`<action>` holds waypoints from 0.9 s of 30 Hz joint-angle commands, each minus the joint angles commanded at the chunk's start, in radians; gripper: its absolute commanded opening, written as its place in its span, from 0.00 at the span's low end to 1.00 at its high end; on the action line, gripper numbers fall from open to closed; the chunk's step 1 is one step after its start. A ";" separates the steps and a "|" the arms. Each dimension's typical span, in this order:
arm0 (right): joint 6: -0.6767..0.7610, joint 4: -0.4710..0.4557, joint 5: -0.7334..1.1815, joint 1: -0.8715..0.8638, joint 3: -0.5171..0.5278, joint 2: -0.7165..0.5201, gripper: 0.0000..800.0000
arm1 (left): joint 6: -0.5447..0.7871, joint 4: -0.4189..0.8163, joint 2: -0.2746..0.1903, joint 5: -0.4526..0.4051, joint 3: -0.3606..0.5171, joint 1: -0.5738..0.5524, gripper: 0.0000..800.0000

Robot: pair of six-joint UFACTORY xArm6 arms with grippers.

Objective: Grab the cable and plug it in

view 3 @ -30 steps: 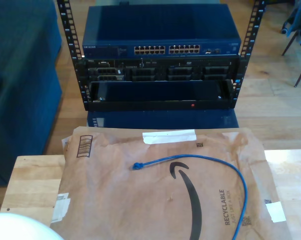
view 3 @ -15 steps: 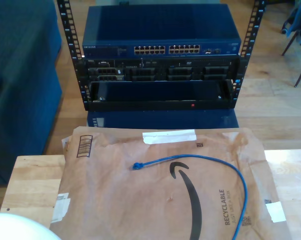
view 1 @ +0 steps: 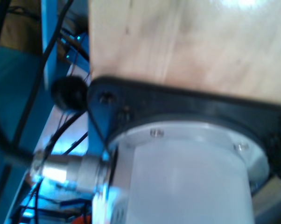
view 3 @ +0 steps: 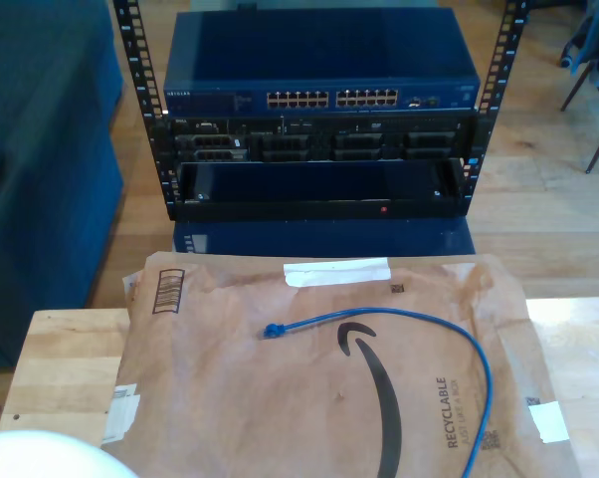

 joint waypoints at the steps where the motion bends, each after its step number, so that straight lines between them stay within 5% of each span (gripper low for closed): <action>1: 0.043 0.003 0.000 0.049 -0.012 0.012 0.99 | -0.044 0.002 0.002 0.041 -0.029 -0.049 1.00; 5: 0.222 0.003 -0.002 0.170 -0.075 0.080 0.99 | -0.235 -0.011 0.006 0.147 -0.149 -0.235 1.00; 11: 0.532 0.003 0.006 0.390 -0.256 0.229 0.99 | -0.511 -0.064 0.023 0.152 -0.272 -0.499 1.00; 19: 0.918 0.003 0.064 0.858 -0.321 0.226 0.99 | -0.789 -0.064 0.031 0.157 -0.310 -0.815 1.00; 27: 1.343 0.009 0.048 1.432 -0.428 0.354 0.99 | -0.928 -0.114 0.044 0.155 -0.324 -0.968 1.00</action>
